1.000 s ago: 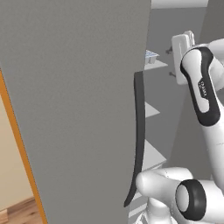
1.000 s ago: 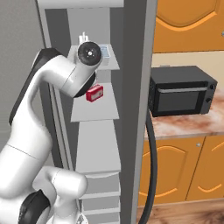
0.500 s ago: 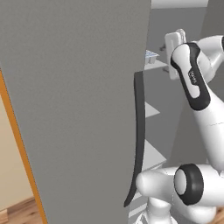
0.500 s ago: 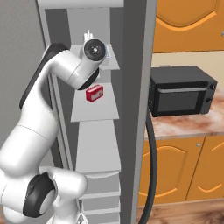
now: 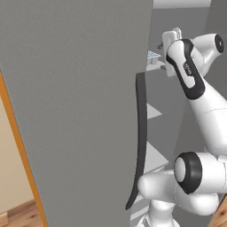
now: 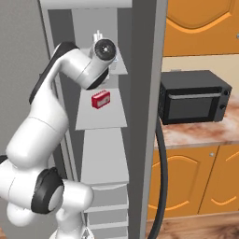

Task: Open the freezer door, pick up the ice cube tray from the freezer, and place it on the dining counter.

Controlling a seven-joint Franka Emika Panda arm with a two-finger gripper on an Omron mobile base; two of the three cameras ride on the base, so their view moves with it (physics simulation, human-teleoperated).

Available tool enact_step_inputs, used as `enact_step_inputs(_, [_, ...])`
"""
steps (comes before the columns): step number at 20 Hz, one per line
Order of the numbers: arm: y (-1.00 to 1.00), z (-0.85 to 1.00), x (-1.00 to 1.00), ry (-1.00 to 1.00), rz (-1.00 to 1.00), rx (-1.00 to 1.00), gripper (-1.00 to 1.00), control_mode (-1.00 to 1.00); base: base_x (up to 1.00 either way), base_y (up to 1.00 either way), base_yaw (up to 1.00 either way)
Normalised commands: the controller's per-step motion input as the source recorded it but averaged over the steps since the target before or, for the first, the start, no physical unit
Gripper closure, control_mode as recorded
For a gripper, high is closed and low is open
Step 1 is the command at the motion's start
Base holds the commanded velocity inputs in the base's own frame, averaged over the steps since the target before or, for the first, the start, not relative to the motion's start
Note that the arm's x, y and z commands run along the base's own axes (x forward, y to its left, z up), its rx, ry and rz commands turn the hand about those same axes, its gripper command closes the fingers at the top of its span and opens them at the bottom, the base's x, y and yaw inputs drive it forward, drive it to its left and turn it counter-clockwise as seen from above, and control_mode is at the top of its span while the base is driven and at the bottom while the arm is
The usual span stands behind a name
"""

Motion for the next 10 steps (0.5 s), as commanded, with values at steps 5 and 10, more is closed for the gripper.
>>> enact_step_inputs(5, [0.00, 0.00, 0.33, 0.00, 0.00, 0.00, -1.00, -1.00, 0.00, 0.00, 0.00])
enact_step_inputs(10, [0.00, 0.00, 0.35, 0.00, 0.00, 0.00, -1.00, -1.00, 0.00, 0.00, 0.00])
